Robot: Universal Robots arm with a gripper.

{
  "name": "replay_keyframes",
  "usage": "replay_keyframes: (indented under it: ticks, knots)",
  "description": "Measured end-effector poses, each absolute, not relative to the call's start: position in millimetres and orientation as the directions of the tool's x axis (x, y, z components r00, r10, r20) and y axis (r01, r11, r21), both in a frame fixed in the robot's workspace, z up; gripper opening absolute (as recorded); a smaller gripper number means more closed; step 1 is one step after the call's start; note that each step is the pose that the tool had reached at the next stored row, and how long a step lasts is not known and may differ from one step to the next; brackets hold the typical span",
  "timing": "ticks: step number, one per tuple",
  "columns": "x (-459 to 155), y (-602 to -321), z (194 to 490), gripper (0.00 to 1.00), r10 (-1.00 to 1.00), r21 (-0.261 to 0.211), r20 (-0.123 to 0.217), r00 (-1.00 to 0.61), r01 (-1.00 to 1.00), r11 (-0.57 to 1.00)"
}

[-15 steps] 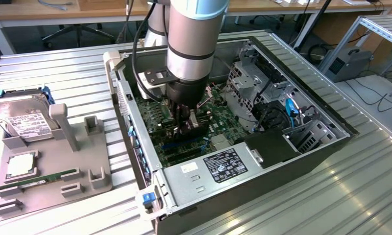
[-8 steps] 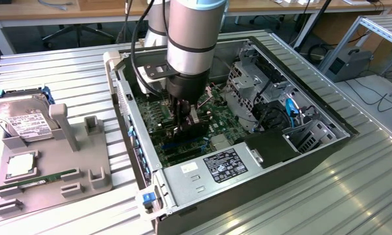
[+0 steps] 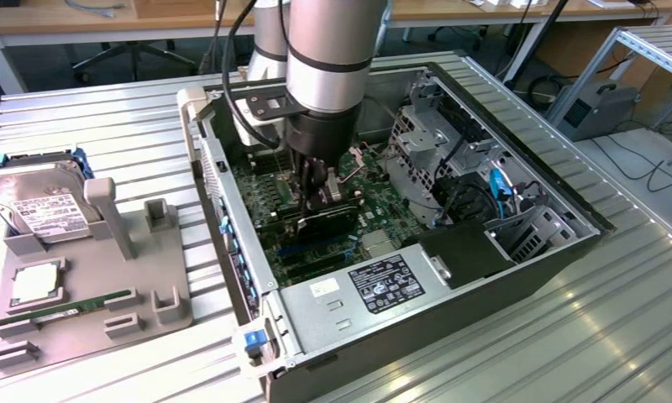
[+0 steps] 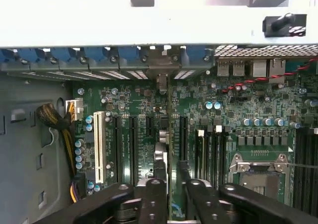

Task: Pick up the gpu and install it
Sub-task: 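Insert the gpu into the slot, then press down on the gpu until it lock into place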

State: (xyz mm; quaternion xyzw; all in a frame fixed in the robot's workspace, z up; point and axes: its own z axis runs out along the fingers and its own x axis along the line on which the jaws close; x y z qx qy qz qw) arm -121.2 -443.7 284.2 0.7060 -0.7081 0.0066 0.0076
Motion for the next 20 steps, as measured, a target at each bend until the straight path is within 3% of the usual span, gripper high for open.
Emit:
replay_keyframes:
  ticks: [1, 3, 20]
  knots:
    - [-119, -444, 284, 0.2, -1.0, 0.003, 0.02, -0.003, -1.0, 0.003]
    - [-112, -444, 284, 0.11, -1.0, 0.011, 0.02, -0.003, -1.0, 0.003]
    - [-91, -444, 284, 0.11, -1.0, 0.032, 0.02, -0.002, -0.999, 0.003]
